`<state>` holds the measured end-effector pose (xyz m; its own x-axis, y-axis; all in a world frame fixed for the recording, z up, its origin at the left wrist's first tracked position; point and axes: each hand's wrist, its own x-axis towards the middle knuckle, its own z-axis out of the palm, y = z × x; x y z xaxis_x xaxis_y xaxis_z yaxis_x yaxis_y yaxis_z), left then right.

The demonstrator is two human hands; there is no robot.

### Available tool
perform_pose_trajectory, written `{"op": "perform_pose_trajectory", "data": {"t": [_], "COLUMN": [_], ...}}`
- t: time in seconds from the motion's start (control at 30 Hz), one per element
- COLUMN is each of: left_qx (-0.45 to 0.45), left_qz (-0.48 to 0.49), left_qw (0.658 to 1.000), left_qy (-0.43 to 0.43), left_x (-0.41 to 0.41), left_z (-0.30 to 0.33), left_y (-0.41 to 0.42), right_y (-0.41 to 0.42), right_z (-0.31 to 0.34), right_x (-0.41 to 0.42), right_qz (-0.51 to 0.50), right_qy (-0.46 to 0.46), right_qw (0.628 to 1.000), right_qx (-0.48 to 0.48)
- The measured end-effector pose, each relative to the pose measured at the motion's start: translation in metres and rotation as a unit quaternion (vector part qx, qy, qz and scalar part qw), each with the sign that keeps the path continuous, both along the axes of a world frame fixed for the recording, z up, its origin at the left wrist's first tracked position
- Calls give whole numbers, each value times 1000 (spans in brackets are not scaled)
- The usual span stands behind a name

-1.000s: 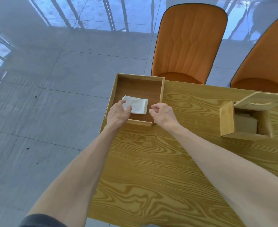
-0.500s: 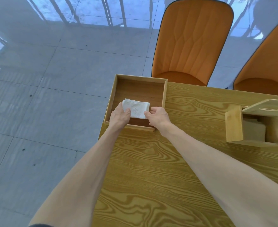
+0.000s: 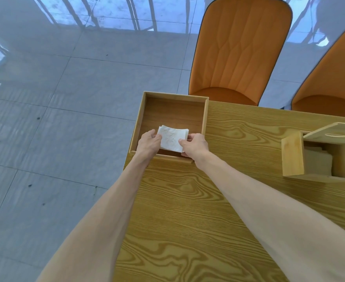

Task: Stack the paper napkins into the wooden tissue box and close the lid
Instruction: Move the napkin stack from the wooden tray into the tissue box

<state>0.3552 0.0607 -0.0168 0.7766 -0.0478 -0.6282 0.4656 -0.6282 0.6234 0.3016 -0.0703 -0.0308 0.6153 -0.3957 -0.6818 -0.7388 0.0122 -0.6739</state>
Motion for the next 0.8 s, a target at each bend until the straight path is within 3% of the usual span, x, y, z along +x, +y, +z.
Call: {"op": "perform_pose_trajectory", "data": {"t": [0.27, 0.47, 0.8], "left_qx": [-27, -51, -164], "left_qz": [-34, -11, 53], "left_qw": [999, 998, 984], "left_qy": [-15, -24, 32], "left_x": [-3, -7, -29], "left_z": [-4, -2, 24], "left_y": [3, -1, -11], "right_y": [-6, -17, -44], "right_z": [8, 25, 52], "right_x": [-6, -16, -43], "right_qz": [22, 54, 38], "right_qy": [-55, -100, -142], "right_qw": [997, 991, 986], "right_qx": [40, 64, 74]}}
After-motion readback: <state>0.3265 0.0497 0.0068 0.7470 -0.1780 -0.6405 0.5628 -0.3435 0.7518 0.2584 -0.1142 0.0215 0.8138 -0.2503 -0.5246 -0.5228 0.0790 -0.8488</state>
